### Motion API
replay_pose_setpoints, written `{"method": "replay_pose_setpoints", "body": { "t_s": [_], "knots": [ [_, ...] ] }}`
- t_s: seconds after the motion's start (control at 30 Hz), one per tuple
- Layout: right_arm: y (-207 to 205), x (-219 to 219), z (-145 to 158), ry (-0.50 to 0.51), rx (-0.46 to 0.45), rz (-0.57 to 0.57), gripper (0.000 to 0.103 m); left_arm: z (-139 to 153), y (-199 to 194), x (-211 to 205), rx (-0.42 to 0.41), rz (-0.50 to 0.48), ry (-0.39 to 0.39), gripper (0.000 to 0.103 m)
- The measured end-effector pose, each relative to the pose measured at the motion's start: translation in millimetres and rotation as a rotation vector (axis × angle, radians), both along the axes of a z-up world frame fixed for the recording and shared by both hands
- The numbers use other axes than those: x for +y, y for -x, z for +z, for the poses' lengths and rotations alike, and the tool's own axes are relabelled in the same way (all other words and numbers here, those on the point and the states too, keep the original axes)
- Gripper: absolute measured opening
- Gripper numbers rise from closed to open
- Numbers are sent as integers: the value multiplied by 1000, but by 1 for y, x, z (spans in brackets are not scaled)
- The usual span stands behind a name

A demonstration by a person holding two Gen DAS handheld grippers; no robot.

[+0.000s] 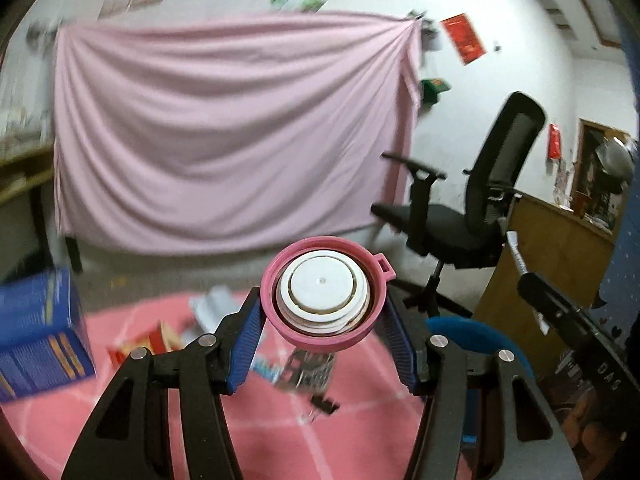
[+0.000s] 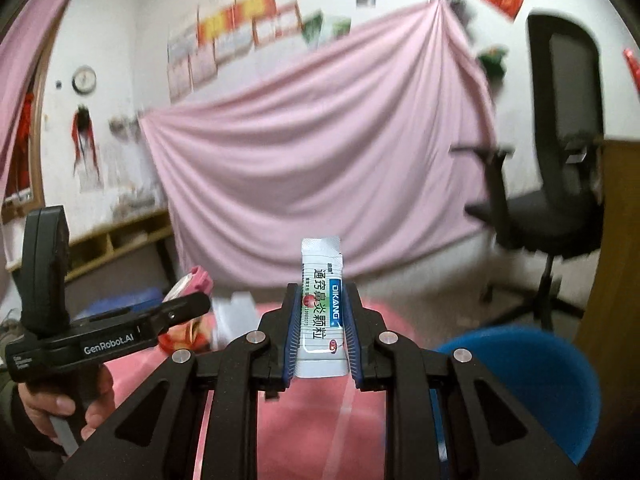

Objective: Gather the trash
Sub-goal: 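Carry the lid and packet over the blue bin and open both tools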

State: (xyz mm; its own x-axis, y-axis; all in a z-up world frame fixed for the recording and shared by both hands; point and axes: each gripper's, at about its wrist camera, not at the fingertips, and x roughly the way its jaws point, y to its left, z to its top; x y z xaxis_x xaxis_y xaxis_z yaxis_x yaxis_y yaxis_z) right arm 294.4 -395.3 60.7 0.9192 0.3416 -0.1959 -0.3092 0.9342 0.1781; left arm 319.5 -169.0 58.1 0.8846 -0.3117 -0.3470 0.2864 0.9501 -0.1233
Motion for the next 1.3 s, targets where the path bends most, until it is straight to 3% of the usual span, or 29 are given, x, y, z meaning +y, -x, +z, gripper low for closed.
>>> {"method": "replay_pose_setpoints", "body": {
  "t_s": [0.17,0.37,0.83,1.1,1.3],
  "knots": [
    [21,-28,15,-34,-108,-61,19,14,17,-36,-89,-62,-46,52],
    [29,-60,15,-59,-99,-148,19,7,20,-82,-97,-143,-77,52],
    [8,-134,-30,-151,178,-266,21,-30,-18,-171,155,-265,-102,52],
    [1,-149,-51,-165,276,-284,21,-49,-40,-178,302,-288,-93,53],
    [3,-149,-50,-173,281,-294,25,-52,-44,-168,332,-279,-73,54]
  ]
}}
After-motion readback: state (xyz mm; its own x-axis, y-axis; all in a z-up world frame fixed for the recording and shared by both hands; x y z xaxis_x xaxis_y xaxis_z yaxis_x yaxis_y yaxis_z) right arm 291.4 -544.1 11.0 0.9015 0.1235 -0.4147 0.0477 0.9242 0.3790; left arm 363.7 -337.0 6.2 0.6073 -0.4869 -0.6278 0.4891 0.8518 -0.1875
